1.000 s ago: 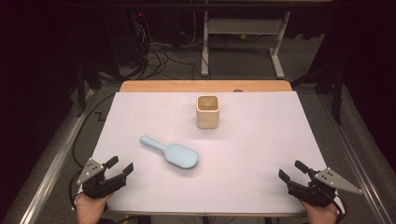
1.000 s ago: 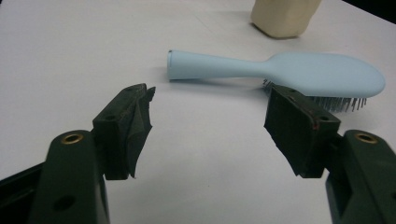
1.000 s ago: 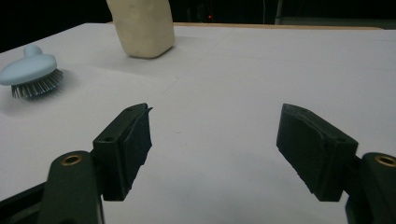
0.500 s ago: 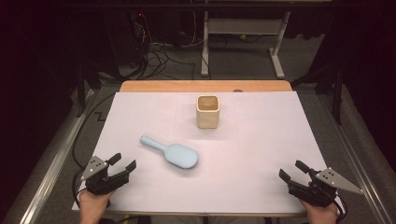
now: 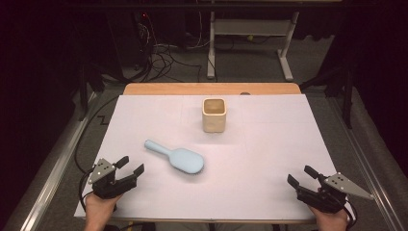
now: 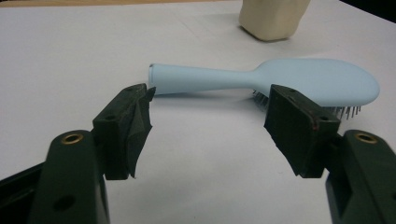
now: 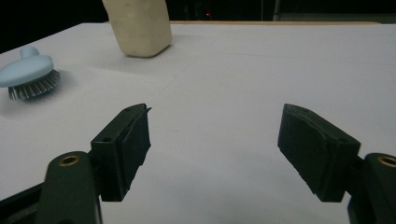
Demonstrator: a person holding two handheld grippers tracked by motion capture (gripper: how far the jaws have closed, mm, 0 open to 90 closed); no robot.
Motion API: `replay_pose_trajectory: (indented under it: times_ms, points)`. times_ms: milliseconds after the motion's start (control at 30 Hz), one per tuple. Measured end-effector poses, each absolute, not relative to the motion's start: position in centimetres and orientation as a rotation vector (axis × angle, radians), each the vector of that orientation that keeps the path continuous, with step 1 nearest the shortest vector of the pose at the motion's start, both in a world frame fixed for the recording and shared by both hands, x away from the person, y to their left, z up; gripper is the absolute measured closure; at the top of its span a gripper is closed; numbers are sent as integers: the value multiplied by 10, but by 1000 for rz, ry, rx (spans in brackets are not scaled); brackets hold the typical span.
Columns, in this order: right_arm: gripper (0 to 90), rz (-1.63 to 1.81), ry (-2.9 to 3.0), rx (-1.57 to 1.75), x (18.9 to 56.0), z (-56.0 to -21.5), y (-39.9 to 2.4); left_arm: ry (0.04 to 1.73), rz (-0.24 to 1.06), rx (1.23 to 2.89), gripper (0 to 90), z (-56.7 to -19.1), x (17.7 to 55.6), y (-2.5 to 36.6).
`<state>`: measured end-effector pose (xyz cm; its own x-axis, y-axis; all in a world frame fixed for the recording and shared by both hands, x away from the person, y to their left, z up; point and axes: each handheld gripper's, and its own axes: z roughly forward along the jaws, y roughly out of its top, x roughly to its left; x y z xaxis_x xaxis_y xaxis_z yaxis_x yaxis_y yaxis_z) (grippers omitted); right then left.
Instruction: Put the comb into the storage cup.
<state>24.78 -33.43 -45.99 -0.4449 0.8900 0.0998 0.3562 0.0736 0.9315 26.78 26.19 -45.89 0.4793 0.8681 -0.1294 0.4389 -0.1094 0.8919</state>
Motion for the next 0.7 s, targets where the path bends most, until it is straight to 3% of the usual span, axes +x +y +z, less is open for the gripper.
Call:
replay_pose_trajectory:
  times_ms: [700]
  points:
    - [260,1380,1853,1203,247,-460,-334,1100,513,1708,320,-452,279,247]
